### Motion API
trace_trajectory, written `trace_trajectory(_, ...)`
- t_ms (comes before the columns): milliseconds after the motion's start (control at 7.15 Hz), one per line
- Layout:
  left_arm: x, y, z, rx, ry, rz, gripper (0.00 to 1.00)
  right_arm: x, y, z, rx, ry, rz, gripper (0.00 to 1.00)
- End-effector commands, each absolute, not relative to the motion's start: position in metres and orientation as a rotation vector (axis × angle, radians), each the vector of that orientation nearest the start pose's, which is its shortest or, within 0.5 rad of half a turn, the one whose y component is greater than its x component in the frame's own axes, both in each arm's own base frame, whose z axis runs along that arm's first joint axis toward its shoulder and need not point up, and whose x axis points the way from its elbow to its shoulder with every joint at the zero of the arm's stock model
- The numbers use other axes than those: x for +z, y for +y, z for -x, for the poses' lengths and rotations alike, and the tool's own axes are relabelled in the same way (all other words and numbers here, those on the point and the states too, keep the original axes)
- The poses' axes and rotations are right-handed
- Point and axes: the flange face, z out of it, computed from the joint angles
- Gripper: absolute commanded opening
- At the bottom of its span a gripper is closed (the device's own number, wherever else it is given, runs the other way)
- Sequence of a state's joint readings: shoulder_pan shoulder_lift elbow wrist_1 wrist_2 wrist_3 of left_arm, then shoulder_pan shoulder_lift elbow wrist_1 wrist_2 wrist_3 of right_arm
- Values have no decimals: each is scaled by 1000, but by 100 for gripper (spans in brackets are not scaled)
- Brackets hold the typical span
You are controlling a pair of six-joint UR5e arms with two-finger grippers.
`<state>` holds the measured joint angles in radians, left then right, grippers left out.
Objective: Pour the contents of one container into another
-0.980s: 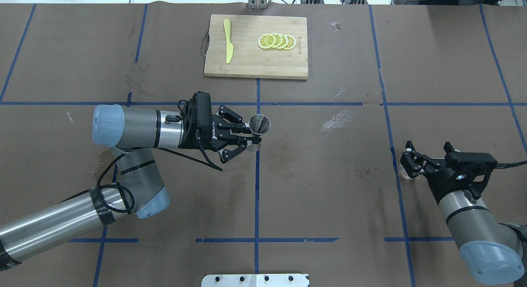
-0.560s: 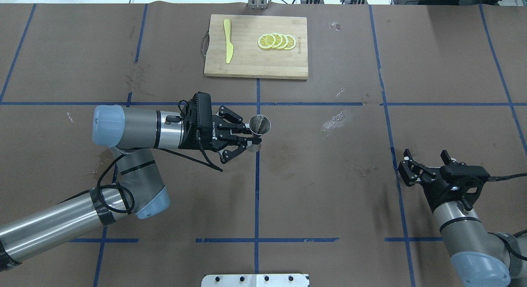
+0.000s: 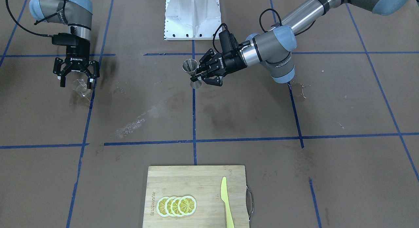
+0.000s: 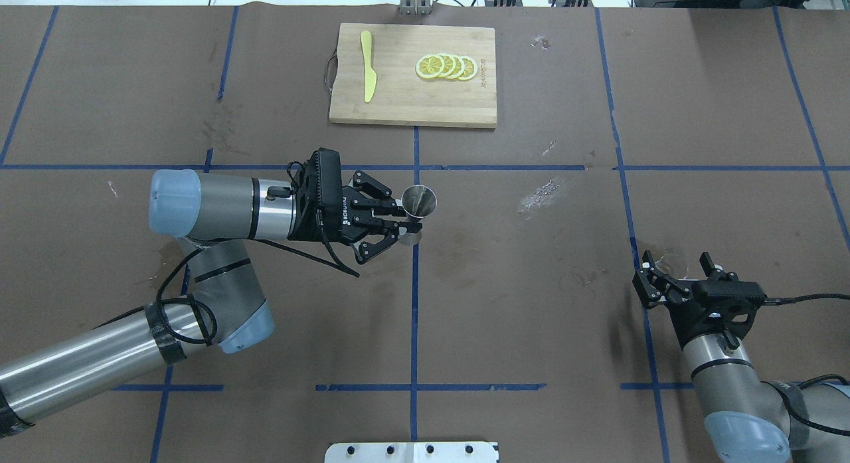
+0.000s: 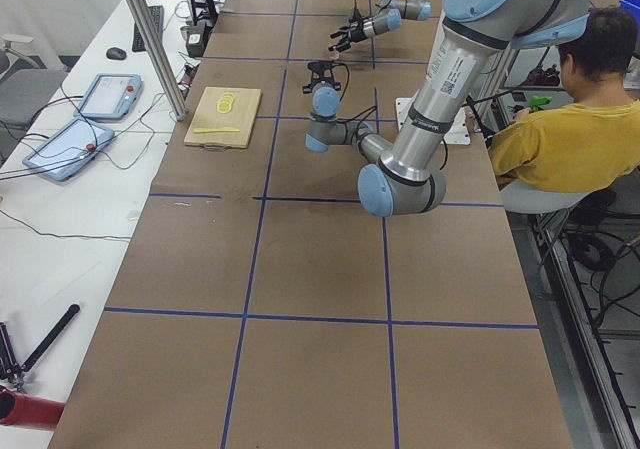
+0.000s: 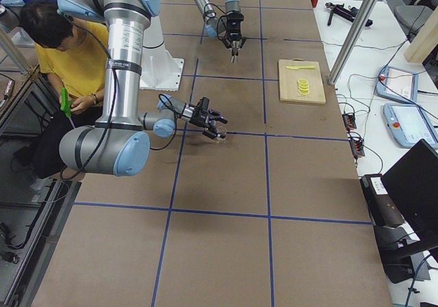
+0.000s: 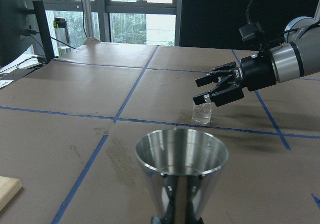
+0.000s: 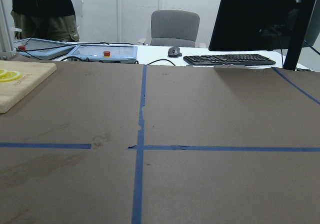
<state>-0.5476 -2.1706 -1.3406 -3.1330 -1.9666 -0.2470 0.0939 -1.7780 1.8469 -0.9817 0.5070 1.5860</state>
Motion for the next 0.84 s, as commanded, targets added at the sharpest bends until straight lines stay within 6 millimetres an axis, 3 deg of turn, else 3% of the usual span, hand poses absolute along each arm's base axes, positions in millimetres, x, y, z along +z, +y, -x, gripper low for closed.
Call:
trace_trajectory(0,246,-423,-511,890,1402,-1438,0,542,-255,395,425,-536,-1051,100)
trace_trajectory(700,247,-423,-510,889,1401,-1439,0,546,-250,398,410,-532,-1060,99)
